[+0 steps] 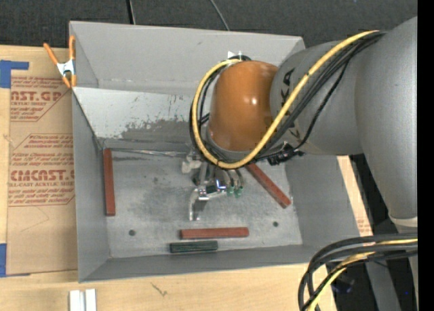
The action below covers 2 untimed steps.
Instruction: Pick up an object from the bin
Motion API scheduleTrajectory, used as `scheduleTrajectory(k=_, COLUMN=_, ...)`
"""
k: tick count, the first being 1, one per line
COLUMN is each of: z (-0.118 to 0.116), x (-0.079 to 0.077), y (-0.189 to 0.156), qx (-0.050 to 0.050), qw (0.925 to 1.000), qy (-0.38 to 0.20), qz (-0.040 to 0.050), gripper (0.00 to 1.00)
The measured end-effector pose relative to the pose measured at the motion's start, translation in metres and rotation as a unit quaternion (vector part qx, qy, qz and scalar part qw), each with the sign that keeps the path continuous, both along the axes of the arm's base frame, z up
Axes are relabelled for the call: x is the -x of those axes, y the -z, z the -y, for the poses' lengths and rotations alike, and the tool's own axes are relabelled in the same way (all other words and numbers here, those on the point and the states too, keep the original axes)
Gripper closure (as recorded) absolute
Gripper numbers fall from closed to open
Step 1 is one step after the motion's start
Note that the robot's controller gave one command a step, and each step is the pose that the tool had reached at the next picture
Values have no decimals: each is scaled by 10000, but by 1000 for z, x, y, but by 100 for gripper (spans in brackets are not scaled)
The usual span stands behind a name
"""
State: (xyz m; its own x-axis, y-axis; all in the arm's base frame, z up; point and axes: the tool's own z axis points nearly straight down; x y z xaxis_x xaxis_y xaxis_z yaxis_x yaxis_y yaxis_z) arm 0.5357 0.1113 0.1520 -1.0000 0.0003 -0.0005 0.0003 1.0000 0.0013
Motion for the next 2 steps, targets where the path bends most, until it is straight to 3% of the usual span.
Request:
scheduleTrajectory(k=1, z=0, x=0, y=0, qx=0, qw=10000, qy=1, qz=0, gripper=0)
scheduleTrajectory(k=2, z=34, x=22, y=22, qx=-6, qw=10000, qy=25, qz=19, gripper=0)
